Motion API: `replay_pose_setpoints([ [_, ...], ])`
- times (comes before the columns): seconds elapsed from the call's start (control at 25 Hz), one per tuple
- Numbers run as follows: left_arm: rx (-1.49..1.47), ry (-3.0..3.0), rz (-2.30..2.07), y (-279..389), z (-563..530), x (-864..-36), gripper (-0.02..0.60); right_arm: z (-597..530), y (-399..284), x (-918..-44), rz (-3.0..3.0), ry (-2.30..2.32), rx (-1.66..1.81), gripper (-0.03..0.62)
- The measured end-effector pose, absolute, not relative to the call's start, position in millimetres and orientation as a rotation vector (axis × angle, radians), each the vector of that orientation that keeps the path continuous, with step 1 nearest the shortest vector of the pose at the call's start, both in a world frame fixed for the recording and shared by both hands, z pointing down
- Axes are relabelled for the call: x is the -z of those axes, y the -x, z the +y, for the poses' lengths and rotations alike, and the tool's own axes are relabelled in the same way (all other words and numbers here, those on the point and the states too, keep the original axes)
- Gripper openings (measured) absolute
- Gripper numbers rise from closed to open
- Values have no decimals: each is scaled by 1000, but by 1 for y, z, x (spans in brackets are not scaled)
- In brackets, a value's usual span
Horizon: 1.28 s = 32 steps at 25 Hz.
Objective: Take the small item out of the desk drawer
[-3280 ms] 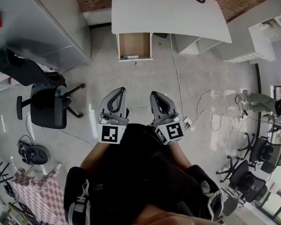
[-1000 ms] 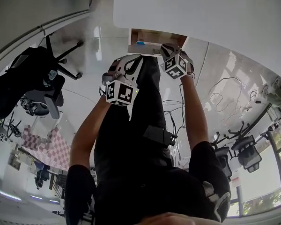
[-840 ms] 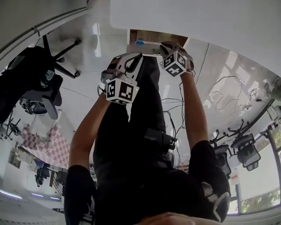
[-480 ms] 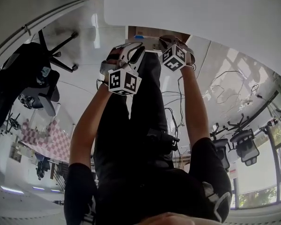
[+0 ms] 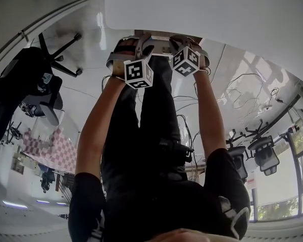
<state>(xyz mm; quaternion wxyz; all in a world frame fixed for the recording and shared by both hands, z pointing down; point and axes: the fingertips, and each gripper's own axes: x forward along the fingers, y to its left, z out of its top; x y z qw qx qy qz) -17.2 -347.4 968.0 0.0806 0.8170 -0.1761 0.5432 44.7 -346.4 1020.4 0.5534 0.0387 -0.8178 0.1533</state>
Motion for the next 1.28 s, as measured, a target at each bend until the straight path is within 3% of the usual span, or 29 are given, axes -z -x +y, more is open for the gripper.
replay_pose_setpoints([
  [0.8, -2041, -2331, -194, 9, -351, -1044, 205, -359, -40, -1019, -1976, -158, -439, 29],
  [1.28, -2023, -2340, -180, -6, -348, -1059, 94, -359, -42, -1019, -1993, -171, -464, 30],
])
